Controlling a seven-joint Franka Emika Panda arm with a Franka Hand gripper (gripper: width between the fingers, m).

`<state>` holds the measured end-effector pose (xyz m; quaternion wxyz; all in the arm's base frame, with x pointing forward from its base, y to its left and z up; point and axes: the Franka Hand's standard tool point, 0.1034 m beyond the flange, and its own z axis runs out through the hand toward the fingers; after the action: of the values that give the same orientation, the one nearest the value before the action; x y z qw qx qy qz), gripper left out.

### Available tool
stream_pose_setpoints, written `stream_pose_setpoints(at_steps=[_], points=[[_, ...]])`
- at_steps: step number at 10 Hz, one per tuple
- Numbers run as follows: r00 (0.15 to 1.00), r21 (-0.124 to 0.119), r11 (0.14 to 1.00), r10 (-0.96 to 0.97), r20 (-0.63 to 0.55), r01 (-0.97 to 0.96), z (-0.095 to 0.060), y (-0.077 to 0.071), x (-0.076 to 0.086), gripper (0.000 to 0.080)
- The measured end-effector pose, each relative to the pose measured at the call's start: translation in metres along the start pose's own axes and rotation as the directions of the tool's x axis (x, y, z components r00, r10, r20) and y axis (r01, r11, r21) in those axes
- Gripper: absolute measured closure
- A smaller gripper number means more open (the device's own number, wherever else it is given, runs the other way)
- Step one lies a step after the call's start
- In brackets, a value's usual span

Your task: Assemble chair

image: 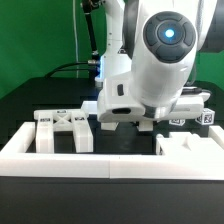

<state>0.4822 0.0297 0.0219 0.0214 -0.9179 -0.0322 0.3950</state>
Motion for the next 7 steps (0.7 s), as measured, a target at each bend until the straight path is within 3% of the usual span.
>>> stream_pose_setpoints(at_steps=[3, 4, 7], points=[[1.000, 0.001, 1.000, 0.013, -0.014, -0.013, -0.045, -0.021, -0.011, 0.0509], [0.999, 0.001, 1.000, -0.002, -0.032, 0.002, -0.054, -0.021, -0.010, 0.0509], [0.996, -0.002, 1.000, -0.002, -0.093, 0.001, -0.056, -0.020, -0.001, 0.0509]])
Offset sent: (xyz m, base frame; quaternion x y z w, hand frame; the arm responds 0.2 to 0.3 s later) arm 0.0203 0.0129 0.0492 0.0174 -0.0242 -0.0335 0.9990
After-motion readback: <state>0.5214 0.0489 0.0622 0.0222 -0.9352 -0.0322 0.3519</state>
